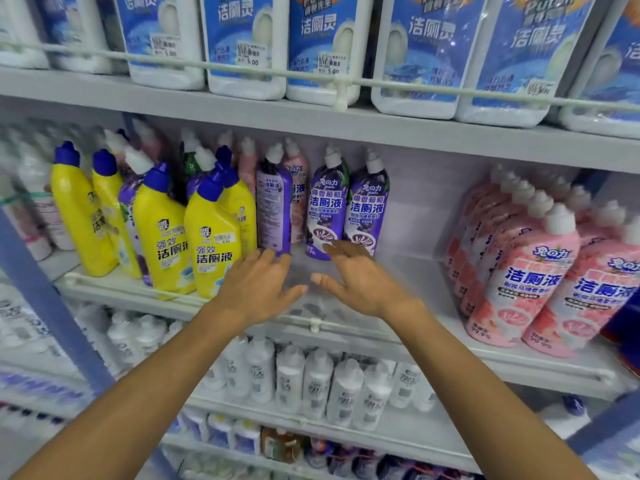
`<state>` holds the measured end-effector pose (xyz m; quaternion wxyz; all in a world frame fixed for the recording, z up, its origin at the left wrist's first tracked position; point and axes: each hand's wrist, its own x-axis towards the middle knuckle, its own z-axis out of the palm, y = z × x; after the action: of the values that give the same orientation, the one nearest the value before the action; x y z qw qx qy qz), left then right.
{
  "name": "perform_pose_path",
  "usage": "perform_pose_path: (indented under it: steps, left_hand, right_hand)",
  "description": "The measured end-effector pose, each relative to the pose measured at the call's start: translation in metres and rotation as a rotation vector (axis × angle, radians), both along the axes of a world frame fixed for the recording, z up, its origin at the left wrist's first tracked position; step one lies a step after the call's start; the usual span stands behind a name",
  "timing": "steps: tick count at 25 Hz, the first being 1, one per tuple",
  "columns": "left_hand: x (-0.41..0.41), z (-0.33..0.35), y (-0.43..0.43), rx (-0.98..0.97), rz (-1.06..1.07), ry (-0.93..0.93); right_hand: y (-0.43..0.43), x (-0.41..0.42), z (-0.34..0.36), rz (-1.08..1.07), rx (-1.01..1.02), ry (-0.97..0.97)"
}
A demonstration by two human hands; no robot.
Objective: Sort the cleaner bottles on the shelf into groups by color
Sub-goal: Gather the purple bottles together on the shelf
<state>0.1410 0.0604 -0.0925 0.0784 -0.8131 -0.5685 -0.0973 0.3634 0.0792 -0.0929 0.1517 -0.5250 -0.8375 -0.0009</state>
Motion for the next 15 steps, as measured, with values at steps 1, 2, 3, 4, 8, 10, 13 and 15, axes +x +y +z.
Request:
perform_pose_path:
  steps: [1,2,3,4,8,10,13,15]
  left_hand:
    - [-0.002,0.005,-0.001,0.008,0.010,-0.031]
    - [-0.005,0.010,-0.002,0.024,0.023,-0.051]
    - [-0.006,0.016,-0.004,0.047,0.032,-0.060]
    - [-0.007,0.022,-0.007,0.071,0.040,-0.062]
    - [-0.004,0.058,-0.019,0.204,0.072,-0.030]
    - [-0.007,0.079,-0.024,0.287,0.112,0.006]
    - [-0.024,0.107,-0.026,0.388,0.215,0.014]
    - [-0.038,0.114,-0.021,0.383,0.308,-0.059]
  right_hand:
    - [0.005,-0.005,0.005,0.015,-0.008,0.005]
    - [0.012,-0.010,0.011,0.032,-0.018,0.014]
    - [0.019,-0.015,0.016,0.055,-0.027,0.032]
    - [0.027,-0.021,0.022,0.078,-0.037,0.058]
    - [0.061,-0.043,0.051,0.109,-0.019,0.130]
    - [0.086,-0.054,0.060,0.119,0.024,0.143]
    - [0.125,-0.070,0.073,0.117,0.014,0.184]
    - [0.143,-0.084,0.079,0.061,0.010,0.236]
